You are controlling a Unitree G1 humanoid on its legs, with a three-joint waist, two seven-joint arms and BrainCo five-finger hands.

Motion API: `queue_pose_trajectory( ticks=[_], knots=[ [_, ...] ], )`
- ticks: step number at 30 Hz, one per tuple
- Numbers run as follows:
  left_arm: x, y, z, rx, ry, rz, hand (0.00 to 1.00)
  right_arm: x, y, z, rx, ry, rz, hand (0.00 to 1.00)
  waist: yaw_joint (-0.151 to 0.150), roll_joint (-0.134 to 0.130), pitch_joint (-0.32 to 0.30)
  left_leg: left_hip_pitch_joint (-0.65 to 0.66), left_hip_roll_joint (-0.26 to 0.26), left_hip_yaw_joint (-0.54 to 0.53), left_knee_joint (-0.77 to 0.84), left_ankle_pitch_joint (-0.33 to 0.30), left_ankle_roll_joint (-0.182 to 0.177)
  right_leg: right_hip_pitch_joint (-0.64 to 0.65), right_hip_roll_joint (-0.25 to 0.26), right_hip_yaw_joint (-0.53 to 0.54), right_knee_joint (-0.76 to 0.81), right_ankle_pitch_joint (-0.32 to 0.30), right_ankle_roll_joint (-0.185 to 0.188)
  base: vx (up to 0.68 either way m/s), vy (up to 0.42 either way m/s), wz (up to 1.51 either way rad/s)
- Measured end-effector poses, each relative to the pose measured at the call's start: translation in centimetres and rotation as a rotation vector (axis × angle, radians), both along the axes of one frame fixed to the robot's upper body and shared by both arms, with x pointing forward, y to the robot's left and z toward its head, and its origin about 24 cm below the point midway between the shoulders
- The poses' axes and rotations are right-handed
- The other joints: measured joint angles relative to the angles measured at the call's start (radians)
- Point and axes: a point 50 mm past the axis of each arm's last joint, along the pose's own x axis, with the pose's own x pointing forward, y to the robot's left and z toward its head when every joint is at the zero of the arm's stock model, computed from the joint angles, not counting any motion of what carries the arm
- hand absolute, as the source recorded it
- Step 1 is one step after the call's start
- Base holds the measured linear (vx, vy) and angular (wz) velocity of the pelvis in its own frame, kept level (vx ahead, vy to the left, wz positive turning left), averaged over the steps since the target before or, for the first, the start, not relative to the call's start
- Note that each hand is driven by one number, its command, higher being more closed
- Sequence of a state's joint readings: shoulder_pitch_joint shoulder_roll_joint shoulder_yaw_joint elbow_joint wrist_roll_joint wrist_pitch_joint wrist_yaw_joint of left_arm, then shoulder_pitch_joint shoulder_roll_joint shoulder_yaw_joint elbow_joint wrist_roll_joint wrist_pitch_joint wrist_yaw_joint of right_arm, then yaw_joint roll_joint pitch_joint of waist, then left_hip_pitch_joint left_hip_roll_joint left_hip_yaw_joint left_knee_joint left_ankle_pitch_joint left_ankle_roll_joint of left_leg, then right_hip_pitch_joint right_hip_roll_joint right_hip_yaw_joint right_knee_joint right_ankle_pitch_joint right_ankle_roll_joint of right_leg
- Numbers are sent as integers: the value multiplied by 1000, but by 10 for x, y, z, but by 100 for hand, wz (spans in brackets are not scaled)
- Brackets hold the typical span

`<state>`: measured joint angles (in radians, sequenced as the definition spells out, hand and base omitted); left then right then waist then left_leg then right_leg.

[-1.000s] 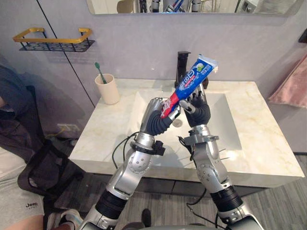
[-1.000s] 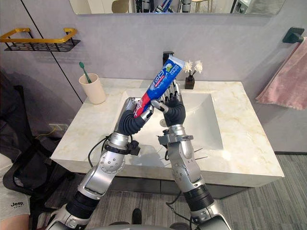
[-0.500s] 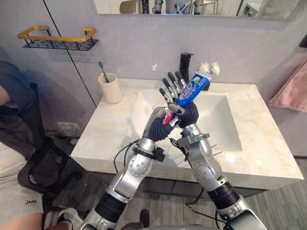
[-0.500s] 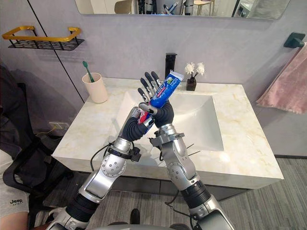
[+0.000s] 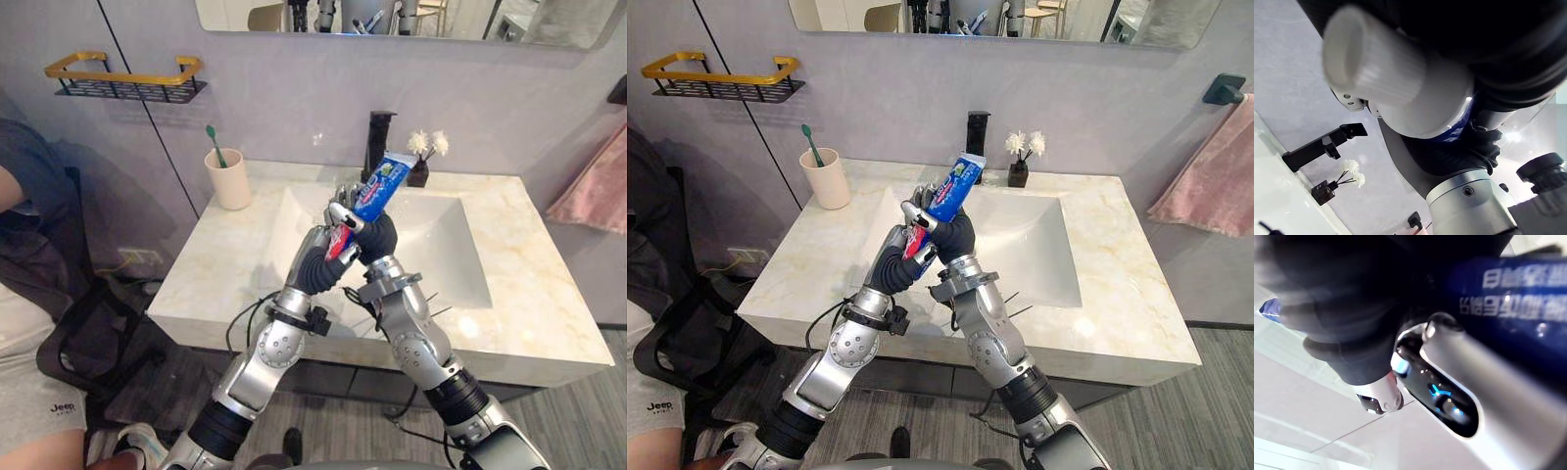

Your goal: Organize washtable

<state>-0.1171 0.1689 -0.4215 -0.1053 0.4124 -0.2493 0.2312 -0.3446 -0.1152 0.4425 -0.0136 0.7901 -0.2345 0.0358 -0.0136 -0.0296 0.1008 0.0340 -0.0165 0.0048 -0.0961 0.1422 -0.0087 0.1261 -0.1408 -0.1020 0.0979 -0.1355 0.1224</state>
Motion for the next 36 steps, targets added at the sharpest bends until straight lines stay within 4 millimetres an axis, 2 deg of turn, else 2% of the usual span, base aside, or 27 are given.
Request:
queue_pose_trajectory(
  ticks=[6, 8, 10, 13, 15, 17, 21, 24, 26, 28, 29, 31, 34, 36],
  knots=[
    [-3, 10, -2, 33, -7, 26, 0, 0, -1, 2, -46, -38, 9, 100, -1, 0, 0, 0, 0, 2, 0, 0, 0, 4, 0, 1, -8, 6, 2, 0, 0, -1],
    [-4, 19, -2, 9, -9, 72, 0, 2, -9, 8, 1, -51, -38, 100, -2, 1, 0, 1, 0, 1, 0, 0, 0, 9, 0, -2, -17, 11, 2, 0, 0, 0],
    [-5, 41, 0, -42, -17, 200, 0, 3, -33, 20, 85, -88, -144, 100, 0, 1, 0, 1, -1, 0, 0, 0, 0, 11, -1, -4, -18, 11, 3, -6, -4, 2],
    [-10, 103, -1, -98, -35, 530, 0, -4, -81, 36, 165, -187, -349, 100, 1, 1, 0, 1, -1, -2, 0, -1, -1, 13, -2, -6, -19, 11, 2, 0, 0, 0],
    [-15, 123, 0, -116, -48, 633, 0, -7, -99, 39, 166, -215, -427, 100, 1, 2, 0, 1, -2, -2, -1, -3, -5, 14, -2, -6, -21, 11, 2, 0, 0, 0],
    [-25, 138, 3, -139, -73, 717, 0, -11, -111, 39, 141, -230, -495, 100, 0, 5, -2, 4, -1, -1, -1, -4, -5, 19, -2, -7, -27, 9, -5, 0, 0, 0],
    [-36, 157, -7, -214, -29, 815, 0, -15, -114, 35, 80, -235, -533, 100, 0, 17, -11, 9, -1, -1, -7, -5, -6, 26, -1, -7, -33, 9, -8, 0, 0, 0],
    [-49, 182, -31, -325, 77, 916, 0, -17, -123, 31, 39, -224, -601, 100, 5, 28, -17, 8, -1, -4, -7, -5, -6, 27, -1, -11, -34, 9, -8, -6, -9, 3],
    [-60, 200, -60, -391, 209, 1008, 0, -20, -134, 28, 3, -211, -677, 100, 7, 30, -19, 2, -1, -8, -7, -5, -6, 27, -1, -19, -37, 9, -8, -5, -12, 10],
    [-72, 207, -87, -424, 339, 1062, 0, -22, -144, 26, -32, -204, -746, 100, 8, 26, -21, -6, -2, -13, -7, -5, -6, 27, -1, -28, -45, 10, -10, -4, -12, 11],
    [-75, 207, -94, -425, 376, 1067, 0, -23, -146, 24, -40, -199, -760, 100, 11, 25, -22, -7, -2, -13, -7, -5, -6, 27, -1, -29, -46, 10, -10, 4, -12, 6],
    [-88, 205, -126, -402, 546, 1067, 0, -24, -151, 24, -78, -200, -809, 100, 21, 22, -24, -9, -3, -16, -7, -5, -6, 26, -2, -31, -48, 10, -10, 0, 0, 0],
    [-103, 195, -161, -392, 751, 1042, 0, -24, -152, 25, -141, -212, -837, 100, 29, 18, -26, -21, -3, -28, -7, -5, -7, 21, -1, -43, -50, 10, -10, -1, -23, 10],
    [-115, 189, -178, -387, 860, 1024, 0, -23, -153, 22, -169, -199, -863, 100, 30, 12, -29, -28, -4, -34, -7, -4, -7, 20, -1, -53, -50, 9, -11, 9, -23, 14]
  ],
)
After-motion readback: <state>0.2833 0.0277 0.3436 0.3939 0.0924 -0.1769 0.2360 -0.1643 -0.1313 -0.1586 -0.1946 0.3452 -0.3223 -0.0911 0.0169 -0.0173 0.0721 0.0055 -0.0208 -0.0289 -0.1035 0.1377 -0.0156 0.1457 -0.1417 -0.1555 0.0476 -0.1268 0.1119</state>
